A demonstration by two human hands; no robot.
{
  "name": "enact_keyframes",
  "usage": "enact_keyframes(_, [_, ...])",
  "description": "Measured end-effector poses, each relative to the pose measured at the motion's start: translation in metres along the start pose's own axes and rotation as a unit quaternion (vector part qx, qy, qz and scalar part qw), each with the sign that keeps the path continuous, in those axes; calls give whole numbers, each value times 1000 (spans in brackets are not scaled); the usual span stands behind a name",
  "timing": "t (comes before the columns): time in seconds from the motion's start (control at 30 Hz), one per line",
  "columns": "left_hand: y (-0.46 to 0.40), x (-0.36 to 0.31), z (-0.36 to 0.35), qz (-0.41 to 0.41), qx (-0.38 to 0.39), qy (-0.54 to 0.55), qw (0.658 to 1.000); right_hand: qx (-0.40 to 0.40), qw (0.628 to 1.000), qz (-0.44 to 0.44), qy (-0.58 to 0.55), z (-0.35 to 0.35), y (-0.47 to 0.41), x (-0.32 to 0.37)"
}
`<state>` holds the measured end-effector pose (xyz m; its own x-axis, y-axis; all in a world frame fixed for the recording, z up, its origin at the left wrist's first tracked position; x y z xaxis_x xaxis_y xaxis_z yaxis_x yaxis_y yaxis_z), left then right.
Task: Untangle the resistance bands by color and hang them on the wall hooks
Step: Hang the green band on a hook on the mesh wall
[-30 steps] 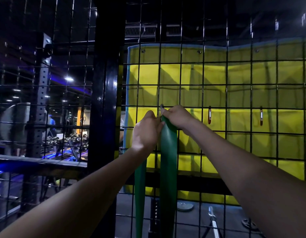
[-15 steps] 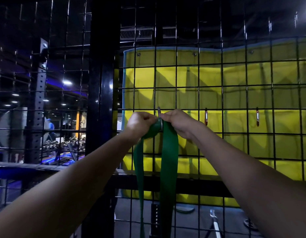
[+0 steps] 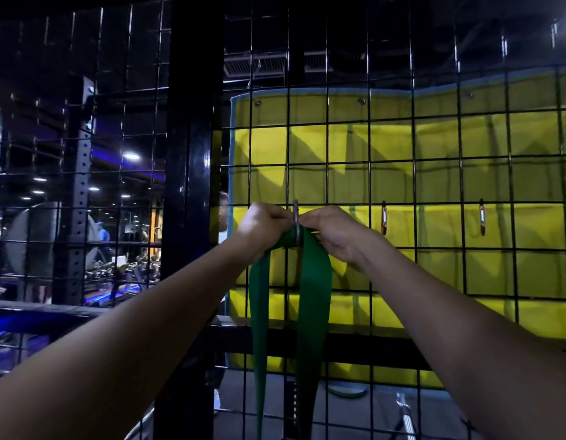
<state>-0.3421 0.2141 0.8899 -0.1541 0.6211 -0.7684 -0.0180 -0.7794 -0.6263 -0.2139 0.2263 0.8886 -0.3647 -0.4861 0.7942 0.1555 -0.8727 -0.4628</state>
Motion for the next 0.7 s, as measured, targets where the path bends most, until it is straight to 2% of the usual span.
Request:
enact_keyframes(0.23, [-1, -4, -3, 102, 49, 49, 992, 24, 997, 0, -72, -3, 2, -5])
enact_keyframes(0.43, [-3, -5, -6, 99, 42, 29, 994, 29, 995, 5, -100, -7, 5, -9])
enact_keyframes(0.7, [2, 6, -6, 104, 41, 144, 983, 41, 996, -1, -75, -6, 4, -8])
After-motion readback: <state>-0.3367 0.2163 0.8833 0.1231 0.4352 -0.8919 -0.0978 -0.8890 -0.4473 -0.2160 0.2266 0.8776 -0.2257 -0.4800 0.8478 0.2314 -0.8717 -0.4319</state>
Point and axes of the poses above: each hand's wrist, its own y-axis away from the middle knuckle, its own z-axis out of the back of the hand, x = y × z, the point moved 3 cm from there along -y, towards the middle knuckle, and after that the axes turned 12 degrees about y, right-handed, at the moved point
